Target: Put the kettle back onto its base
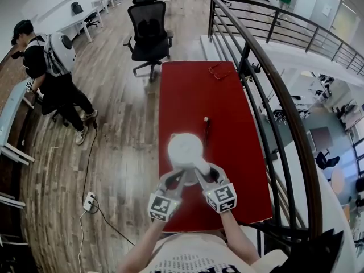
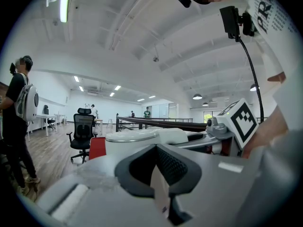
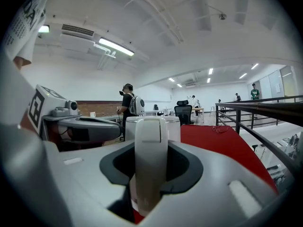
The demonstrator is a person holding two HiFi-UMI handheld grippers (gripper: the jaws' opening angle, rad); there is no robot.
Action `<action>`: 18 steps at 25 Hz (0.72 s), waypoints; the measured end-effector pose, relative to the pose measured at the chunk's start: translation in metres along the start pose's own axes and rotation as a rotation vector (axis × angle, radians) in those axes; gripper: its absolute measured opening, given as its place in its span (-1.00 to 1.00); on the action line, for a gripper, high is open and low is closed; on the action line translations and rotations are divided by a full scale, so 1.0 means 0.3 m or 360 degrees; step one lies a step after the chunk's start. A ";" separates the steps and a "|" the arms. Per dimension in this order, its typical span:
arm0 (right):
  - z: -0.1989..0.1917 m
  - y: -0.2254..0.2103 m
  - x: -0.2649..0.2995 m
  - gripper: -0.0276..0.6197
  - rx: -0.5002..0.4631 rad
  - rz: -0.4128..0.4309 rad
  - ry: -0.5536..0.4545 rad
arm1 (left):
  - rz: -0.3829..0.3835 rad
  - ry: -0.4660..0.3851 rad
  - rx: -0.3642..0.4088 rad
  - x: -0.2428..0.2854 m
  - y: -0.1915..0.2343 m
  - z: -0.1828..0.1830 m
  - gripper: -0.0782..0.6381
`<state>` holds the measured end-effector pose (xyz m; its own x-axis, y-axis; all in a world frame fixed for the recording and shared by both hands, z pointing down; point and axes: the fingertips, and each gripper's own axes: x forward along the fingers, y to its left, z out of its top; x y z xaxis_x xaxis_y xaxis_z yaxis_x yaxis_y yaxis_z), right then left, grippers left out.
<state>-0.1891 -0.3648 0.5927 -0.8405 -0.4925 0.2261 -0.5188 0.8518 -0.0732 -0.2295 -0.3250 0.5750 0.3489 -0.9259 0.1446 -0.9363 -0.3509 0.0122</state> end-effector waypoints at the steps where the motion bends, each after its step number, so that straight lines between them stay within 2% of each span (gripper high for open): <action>1: -0.005 0.001 -0.008 -0.52 0.0002 -0.0003 -0.0001 | -0.0005 0.0002 -0.0001 -0.002 -0.005 -0.003 -0.77; 7: -0.035 0.016 -0.035 -0.51 -0.0016 0.0001 0.0034 | -0.0042 0.0001 -0.0025 -0.017 -0.043 -0.019 -0.77; 18: -0.065 0.065 -0.049 -0.51 0.0021 -0.0136 0.0138 | -0.0042 -0.0008 -0.0048 -0.051 -0.060 -0.032 -0.77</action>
<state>-0.1839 -0.3375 0.6069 -0.7768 -0.5451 0.3154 -0.5902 0.8048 -0.0628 -0.2184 -0.3033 0.5820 0.3737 -0.9171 0.1385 -0.9275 -0.3710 0.0458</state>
